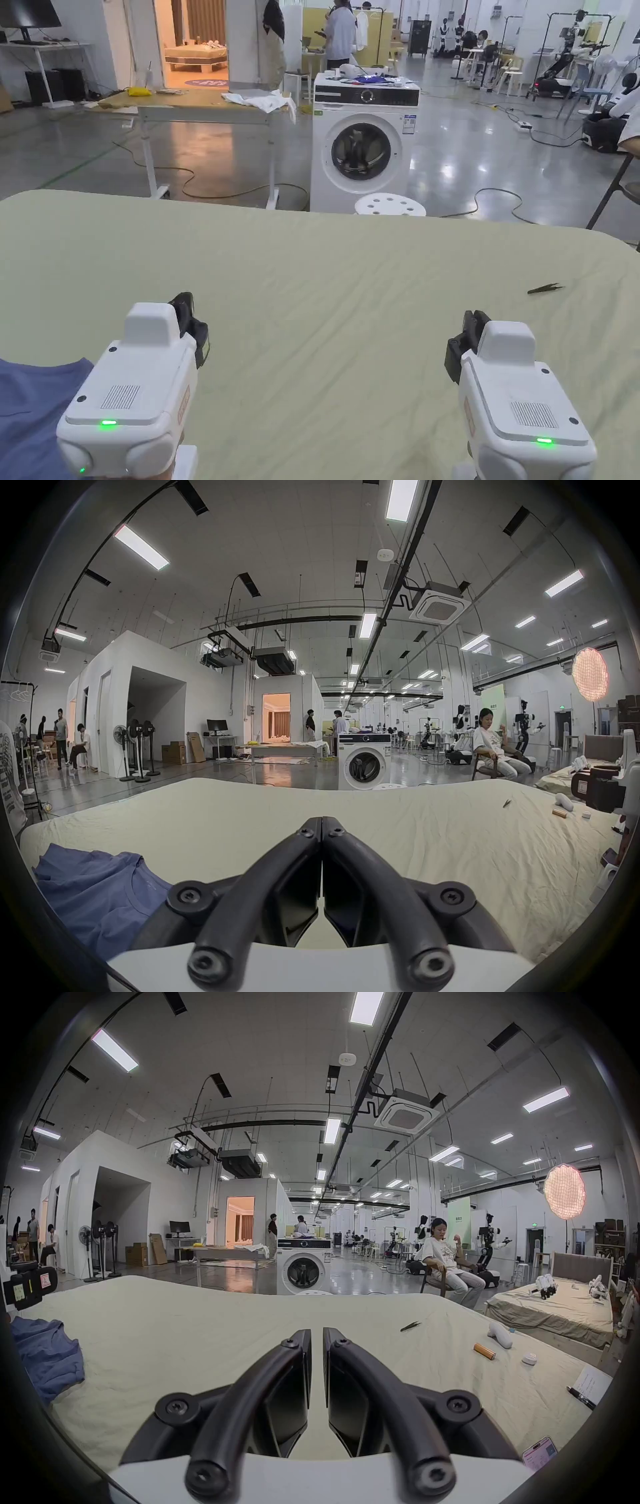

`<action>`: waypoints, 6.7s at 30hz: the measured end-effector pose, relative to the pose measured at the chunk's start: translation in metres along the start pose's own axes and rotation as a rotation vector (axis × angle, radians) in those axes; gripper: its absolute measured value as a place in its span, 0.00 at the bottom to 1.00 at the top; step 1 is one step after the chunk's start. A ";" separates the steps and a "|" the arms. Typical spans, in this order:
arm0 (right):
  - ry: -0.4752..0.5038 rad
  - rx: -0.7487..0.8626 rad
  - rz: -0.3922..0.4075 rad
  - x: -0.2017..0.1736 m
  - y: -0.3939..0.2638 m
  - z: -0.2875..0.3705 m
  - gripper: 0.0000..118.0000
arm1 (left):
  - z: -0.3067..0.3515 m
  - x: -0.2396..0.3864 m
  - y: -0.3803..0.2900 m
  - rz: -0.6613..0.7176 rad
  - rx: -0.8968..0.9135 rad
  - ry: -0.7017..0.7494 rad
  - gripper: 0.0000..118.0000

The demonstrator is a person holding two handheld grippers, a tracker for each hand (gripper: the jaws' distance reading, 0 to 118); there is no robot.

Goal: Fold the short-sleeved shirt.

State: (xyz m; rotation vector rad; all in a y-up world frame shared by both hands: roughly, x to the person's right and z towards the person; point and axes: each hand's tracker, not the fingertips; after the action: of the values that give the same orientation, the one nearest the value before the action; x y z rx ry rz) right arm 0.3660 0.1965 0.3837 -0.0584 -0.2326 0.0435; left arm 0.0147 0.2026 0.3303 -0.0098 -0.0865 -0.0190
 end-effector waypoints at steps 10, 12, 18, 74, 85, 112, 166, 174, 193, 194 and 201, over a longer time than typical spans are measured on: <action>-0.008 0.003 0.007 -0.001 0.001 0.001 0.05 | -0.001 0.001 0.000 -0.018 0.003 -0.009 0.00; -0.008 0.002 0.008 -0.001 0.001 0.001 0.05 | -0.001 0.001 0.000 -0.018 0.005 -0.010 0.00; -0.004 -0.015 0.061 -0.004 -0.001 -0.001 0.05 | -0.001 0.000 -0.001 -0.031 -0.001 -0.006 0.00; 0.018 -0.092 0.039 -0.009 0.002 0.001 0.03 | 0.016 -0.043 0.013 -0.110 -0.246 0.050 0.00; 0.101 -0.154 0.059 -0.037 -0.013 -0.010 0.03 | 0.040 -0.225 -0.009 0.120 -0.625 0.181 0.10; 0.137 -0.233 0.063 -0.050 -0.029 -0.013 0.03 | 0.040 -0.247 -0.066 -0.015 -0.937 0.165 0.00; -0.146 -0.162 -0.016 0.099 0.005 0.041 0.03 | -0.071 0.109 0.051 0.037 -0.411 -0.731 0.00; -0.112 -0.189 -0.023 0.093 0.005 0.041 0.03 | -0.065 0.054 0.043 0.058 -0.335 -0.703 0.64; 0.026 -0.066 -0.024 0.036 0.036 0.044 0.03 | 0.048 -0.143 0.025 0.087 -0.193 -0.120 0.00; 0.029 -0.068 -0.024 0.035 0.037 0.044 0.03 | 0.049 -0.149 0.021 0.092 -0.216 -0.113 0.00; 0.051 -0.098 -0.023 0.031 0.031 0.038 0.03 | 0.013 -0.198 -0.017 0.177 -0.427 -0.057 0.00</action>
State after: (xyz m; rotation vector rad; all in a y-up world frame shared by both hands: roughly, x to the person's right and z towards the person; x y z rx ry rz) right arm 0.3858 0.2312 0.4258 -0.1546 -0.1846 0.0072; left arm -0.1836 0.1897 0.3261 -0.4445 -0.1371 0.1406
